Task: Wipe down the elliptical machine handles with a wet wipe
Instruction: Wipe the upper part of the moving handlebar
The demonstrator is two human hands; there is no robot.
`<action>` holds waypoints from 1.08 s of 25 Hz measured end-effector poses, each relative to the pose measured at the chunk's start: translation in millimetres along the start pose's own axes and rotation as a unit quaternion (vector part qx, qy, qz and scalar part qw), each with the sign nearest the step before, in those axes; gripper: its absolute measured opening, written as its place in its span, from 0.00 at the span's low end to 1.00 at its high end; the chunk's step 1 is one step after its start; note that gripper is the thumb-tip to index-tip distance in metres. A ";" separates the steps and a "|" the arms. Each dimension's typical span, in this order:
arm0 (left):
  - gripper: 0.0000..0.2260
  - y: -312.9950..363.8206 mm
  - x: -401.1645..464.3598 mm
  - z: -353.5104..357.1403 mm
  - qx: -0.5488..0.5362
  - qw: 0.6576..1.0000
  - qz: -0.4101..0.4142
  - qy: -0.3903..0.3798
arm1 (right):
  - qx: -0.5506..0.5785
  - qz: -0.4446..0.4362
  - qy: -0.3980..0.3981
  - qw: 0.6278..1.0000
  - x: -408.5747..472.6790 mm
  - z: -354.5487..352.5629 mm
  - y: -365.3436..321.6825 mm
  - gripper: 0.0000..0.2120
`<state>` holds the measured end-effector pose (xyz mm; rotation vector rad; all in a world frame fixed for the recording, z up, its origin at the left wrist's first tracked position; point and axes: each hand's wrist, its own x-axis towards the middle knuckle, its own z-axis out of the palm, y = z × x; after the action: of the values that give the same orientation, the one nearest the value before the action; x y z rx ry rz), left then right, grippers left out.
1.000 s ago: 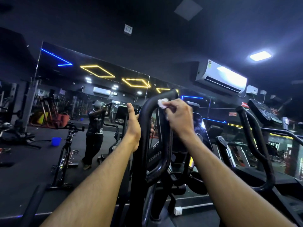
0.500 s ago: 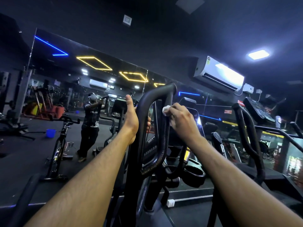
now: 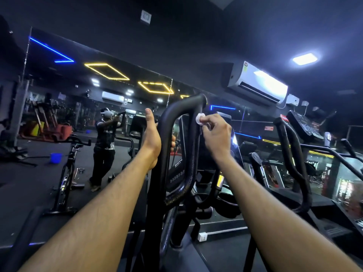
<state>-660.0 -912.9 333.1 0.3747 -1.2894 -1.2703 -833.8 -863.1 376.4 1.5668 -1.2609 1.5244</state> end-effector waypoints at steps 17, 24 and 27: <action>0.43 3.4 -7.9 4.1 0.015 1.000 0.004 0.012 | -0.009 -0.013 -0.038 0.999 18.6 -6.1 -5.4 0.10; 0.44 4.9 -9.4 7.0 0.011 1.000 0.003 0.018 | 0.008 0.018 -0.017 1.000 -63.7 -8.9 12.9 0.08; 0.45 5.2 -11.8 7.8 0.019 1.000 0.001 0.024 | -0.006 -0.018 -0.041 0.999 -93.0 -15.6 16.5 0.07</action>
<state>-661.5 -897.9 334.1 0.4278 -1.2750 -1.2301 -844.2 -835.1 285.5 1.6508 -1.2782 1.4392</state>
